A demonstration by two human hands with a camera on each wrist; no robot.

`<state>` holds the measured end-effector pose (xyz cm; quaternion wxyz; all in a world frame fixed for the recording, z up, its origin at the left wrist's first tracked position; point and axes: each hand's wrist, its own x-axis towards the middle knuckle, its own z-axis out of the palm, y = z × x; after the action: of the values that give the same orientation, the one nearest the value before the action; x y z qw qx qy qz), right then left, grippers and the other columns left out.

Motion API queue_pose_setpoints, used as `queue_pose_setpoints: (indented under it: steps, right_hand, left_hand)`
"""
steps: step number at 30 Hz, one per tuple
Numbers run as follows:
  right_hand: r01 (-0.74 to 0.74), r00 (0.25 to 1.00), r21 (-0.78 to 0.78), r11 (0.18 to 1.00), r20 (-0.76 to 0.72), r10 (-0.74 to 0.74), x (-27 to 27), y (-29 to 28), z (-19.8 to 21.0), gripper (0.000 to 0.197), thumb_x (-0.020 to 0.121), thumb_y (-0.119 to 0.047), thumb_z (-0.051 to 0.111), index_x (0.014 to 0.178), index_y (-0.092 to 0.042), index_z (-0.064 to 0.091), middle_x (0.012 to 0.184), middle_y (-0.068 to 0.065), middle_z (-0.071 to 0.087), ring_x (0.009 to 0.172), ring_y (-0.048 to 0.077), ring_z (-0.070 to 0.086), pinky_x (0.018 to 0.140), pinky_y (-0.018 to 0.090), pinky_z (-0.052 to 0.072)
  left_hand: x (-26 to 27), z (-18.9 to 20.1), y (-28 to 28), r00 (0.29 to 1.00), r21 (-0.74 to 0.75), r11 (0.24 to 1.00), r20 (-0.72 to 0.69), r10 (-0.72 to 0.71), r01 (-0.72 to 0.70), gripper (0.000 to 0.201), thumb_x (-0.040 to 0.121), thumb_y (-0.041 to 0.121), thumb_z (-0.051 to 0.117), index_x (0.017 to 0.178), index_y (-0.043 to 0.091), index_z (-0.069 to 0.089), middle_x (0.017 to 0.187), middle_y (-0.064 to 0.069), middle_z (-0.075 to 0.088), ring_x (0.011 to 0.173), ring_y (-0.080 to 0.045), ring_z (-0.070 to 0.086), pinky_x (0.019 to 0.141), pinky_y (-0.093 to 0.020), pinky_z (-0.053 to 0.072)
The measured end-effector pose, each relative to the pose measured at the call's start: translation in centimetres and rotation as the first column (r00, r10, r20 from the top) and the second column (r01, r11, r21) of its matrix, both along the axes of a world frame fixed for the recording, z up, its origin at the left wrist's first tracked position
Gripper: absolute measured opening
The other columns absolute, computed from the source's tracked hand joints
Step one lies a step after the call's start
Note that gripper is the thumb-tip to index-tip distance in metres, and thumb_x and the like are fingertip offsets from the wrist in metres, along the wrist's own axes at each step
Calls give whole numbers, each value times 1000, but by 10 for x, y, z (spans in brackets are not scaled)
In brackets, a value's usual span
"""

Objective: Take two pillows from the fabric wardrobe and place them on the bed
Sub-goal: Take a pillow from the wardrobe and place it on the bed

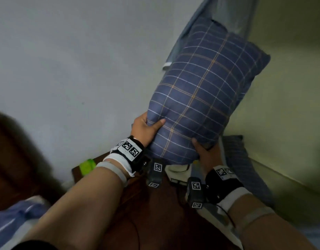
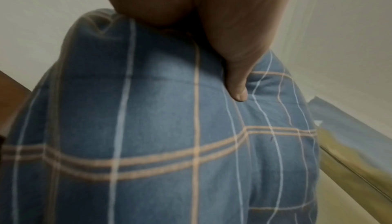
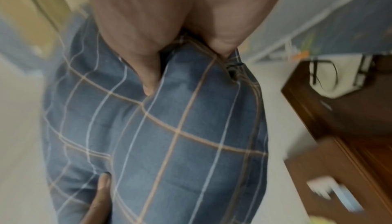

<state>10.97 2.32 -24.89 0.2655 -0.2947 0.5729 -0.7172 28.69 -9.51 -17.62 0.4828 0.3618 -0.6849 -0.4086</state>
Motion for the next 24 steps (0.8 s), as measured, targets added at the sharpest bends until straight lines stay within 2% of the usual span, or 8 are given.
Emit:
queue_pose_setpoints:
  steps: [3, 6, 8, 10, 12, 16, 21, 24]
  right_hand:
    - [-127, 991, 1, 992, 33, 127, 69, -12, -6, 79, 73, -47, 86, 142, -33, 51, 142, -5, 63, 128, 22, 62, 108, 54, 48]
    - [-287, 953, -26, 957, 96, 288, 132, -26, -5, 51, 86, -11, 78, 132, -21, 57, 129, 3, 69, 119, 24, 67, 104, 47, 51]
    - [-408, 908, -29, 913, 90, 409, 170, -39, -5, 41, 88, -2, 73, 121, -24, 61, 121, 2, 72, 112, 22, 69, 104, 51, 52]
    - [-506, 861, 0, 862, 48, 506, 209, -54, -4, 42, 87, -6, 75, 122, -25, 61, 124, 3, 72, 118, 26, 67, 106, 55, 50]
    - [-592, 806, 39, 805, 9, 592, 245, -69, -4, 39, 86, -12, 77, 114, -34, 62, 122, -1, 71, 120, 26, 65, 107, 54, 49]
    - [-735, 661, 126, 666, -81, 746, 314, -104, -9, 31, 76, -31, 79, 103, -42, 66, 125, 0, 71, 120, 27, 66, 108, 56, 48]
    - [-832, 452, 264, 487, -183, 873, 378, -166, -17, 44, 79, -31, 78, 119, -17, 67, 118, 12, 73, 113, 34, 68, 104, 55, 51]
    - [-886, 264, 324, 331, -233, 936, 406, -206, -24, 34, 79, -29, 75, 112, -28, 69, 119, 5, 75, 113, 29, 69, 106, 53, 51]
  left_hand:
    - [81, -4, 14, 994, 36, 993, -2, 114, -113, 26, 85, 13, 77, 107, 1, 72, 102, -4, 75, 72, 13, 67, 71, -11, 54]
    - [155, -10, 28, 965, 77, 962, -4, 264, -263, 24, 83, 17, 79, 105, 7, 73, 104, -5, 77, 88, -11, 73, 85, -30, 58]
    - [204, -15, 38, 927, 108, 922, -2, 375, -372, 22, 83, 19, 80, 102, 12, 73, 102, -5, 77, 92, -19, 73, 88, -34, 57]
    - [251, -22, 49, 880, 148, 872, -14, 474, -467, 24, 83, 18, 80, 104, 9, 73, 102, -6, 77, 88, -17, 74, 86, -33, 59]
    - [295, -29, 62, 820, 181, 808, -17, 572, -560, 29, 82, 19, 81, 106, 4, 73, 102, -10, 78, 91, -20, 75, 87, -36, 60]
    - [368, -51, 82, 685, 295, 651, 18, 728, -699, 35, 79, 25, 83, 108, 7, 74, 104, -9, 77, 96, -22, 73, 91, -38, 57]
    - [419, -78, 88, 545, 561, 447, 8, 839, -697, 25, 77, 32, 84, 94, 15, 74, 102, -11, 78, 91, -25, 73, 91, -46, 59]
    - [435, -97, 77, 441, 651, 317, 31, 897, -690, 42, 70, 45, 87, 94, 12, 74, 95, -7, 79, 89, -24, 73, 92, -46, 58]
